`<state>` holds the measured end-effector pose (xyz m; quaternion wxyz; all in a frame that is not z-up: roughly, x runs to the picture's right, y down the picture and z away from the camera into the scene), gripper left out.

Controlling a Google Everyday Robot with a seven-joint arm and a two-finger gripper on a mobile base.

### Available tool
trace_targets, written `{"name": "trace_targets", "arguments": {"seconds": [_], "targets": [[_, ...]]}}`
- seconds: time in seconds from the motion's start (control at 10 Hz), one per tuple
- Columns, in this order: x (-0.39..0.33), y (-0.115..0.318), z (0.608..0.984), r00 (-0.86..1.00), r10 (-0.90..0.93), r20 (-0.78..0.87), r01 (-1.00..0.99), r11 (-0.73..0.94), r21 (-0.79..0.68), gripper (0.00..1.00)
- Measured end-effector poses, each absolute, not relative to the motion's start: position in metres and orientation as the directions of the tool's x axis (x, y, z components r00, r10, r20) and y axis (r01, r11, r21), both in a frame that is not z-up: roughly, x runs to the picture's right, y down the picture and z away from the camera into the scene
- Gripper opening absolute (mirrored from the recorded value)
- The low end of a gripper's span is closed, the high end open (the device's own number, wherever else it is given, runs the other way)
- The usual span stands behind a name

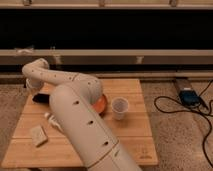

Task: Push the eraser across the table

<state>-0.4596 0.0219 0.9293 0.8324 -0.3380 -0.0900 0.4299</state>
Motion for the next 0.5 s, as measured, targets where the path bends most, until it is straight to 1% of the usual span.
{"name": "trace_targets", "arguments": {"seconds": [0.5], "targets": [[-0.485,0.02,0.95,0.66,0.741,-0.125,-0.609,0.43,-0.667,0.0]]}}
